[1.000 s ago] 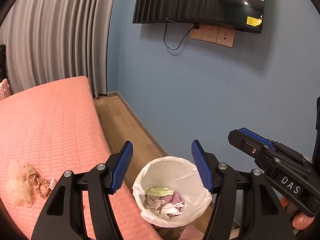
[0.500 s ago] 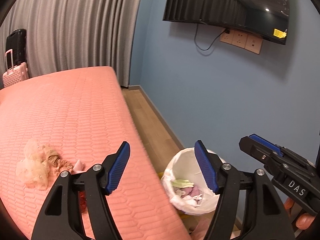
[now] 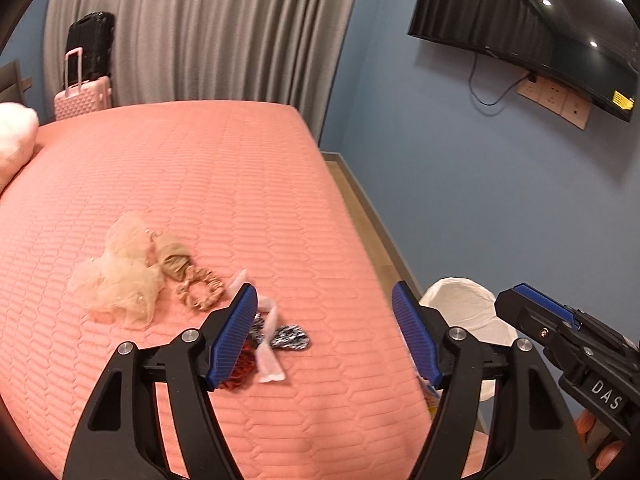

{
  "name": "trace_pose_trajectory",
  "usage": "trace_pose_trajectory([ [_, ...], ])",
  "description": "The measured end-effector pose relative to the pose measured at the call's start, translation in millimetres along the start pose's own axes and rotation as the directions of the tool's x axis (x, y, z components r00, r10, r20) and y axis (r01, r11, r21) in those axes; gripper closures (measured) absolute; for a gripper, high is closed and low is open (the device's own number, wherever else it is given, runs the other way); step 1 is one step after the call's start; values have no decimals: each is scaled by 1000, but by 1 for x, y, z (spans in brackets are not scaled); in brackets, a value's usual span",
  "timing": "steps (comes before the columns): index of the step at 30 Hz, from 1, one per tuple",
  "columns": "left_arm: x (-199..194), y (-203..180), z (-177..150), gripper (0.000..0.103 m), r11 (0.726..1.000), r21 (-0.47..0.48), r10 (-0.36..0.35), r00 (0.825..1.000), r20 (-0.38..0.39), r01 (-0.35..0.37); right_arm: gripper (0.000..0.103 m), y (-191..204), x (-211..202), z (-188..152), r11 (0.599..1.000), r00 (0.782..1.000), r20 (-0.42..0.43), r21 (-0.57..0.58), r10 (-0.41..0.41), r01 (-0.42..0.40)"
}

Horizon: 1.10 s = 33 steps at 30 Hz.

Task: Collect trash
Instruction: 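Move both tools back over the scrunchies and pink strip on the bed, then grasp leopard-print scrunchie with left tool while right tool grasps pink strip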

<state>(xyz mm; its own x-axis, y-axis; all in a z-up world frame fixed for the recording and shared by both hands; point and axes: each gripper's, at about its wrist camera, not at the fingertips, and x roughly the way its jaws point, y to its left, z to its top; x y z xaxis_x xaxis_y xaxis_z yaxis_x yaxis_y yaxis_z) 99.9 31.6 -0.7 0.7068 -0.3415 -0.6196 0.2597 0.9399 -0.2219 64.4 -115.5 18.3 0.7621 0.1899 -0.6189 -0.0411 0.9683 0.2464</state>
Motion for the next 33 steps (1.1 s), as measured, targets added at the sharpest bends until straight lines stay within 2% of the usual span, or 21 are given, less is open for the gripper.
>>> trace_pose_trajectory([
  [3, 1, 19, -5, 31, 999, -33, 25, 1000, -6, -25, 74, 11, 13, -7, 1000, 999, -31, -9, 13, -13],
  [15, 19, 96, -34, 31, 983, -115, 135, 987, -89, -145, 74, 41, 89, -37, 998, 984, -172, -21, 51, -55],
  [24, 44, 128, -49, 31, 974, -138, 159, 974, -159, -181, 74, 58, 159, -57, 996, 959, -277, -38, 66, -79],
  [33, 79, 134, -49, 31, 978, -119, 143, 969, -203, -170, 76, 56, 214, -73, 996, 928, -364, -12, 79, -90],
])
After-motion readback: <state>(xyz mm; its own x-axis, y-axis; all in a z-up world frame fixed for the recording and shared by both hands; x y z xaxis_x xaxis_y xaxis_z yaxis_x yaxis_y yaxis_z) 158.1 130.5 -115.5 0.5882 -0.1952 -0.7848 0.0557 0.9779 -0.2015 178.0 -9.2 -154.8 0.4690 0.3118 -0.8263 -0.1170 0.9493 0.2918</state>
